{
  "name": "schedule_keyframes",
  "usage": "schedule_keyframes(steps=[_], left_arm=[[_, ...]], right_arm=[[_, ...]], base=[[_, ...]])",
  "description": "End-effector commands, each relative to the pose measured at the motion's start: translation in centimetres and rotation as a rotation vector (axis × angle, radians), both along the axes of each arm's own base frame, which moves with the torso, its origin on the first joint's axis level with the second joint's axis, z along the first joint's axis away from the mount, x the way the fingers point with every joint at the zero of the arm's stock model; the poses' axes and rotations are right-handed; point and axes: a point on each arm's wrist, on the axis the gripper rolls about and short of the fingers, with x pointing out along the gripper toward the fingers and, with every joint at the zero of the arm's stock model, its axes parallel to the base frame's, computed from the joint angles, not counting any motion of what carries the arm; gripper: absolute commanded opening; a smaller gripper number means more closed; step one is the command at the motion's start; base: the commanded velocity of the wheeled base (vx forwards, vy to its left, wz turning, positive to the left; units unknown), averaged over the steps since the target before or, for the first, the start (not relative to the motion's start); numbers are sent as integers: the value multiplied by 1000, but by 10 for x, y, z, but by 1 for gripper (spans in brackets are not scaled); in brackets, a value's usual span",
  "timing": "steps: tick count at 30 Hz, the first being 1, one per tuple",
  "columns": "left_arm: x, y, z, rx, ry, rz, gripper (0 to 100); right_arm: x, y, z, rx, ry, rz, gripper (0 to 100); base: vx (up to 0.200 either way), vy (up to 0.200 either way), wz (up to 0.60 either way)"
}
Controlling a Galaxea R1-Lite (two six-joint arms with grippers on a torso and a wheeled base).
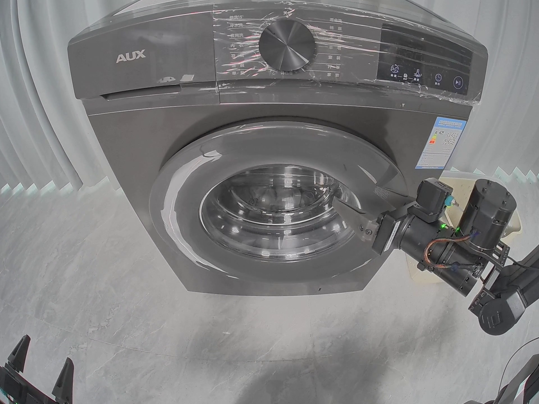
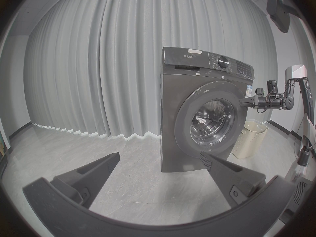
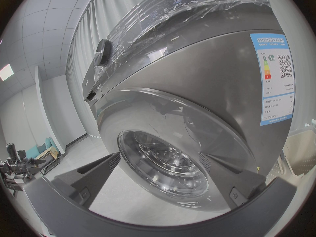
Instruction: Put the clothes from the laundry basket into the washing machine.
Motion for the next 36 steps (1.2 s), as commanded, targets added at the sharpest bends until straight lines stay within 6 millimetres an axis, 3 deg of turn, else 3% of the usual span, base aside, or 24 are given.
schedule_keyframes(steps=[1, 11, 19, 23, 27, 33, 36], left_arm=[[0, 0, -5, 0, 1, 1, 100], [0, 0, -5, 0, 1, 1, 100], [0, 0, -5, 0, 1, 1, 100], [0, 0, -5, -5, 1, -1, 100], [0, 0, -5, -6, 1, -1, 100], [0, 0, -5, -12, 0, -4, 100], [0, 0, -5, -17, 0, -2, 100]], right_arm=[[2, -1, 1, 5, -10, -15, 100], [7, -1, 8, 42, -40, -78, 100], [-1, 0, 5, 34, -30, -49, 100], [-40, 3, -8, -13, 22, 65, 100], [-77, -8, -13, -42, 43, 135, 100], [-101, -44, -23, -122, 34, 69, 100], [-112, -72, -18, -120, -17, -27, 100]], base=[[0, 0, 0], [0, 0, 0], [0, 0, 0], [0, 0, 0], [0, 0, 0], [0, 0, 0], [0, 0, 0]])
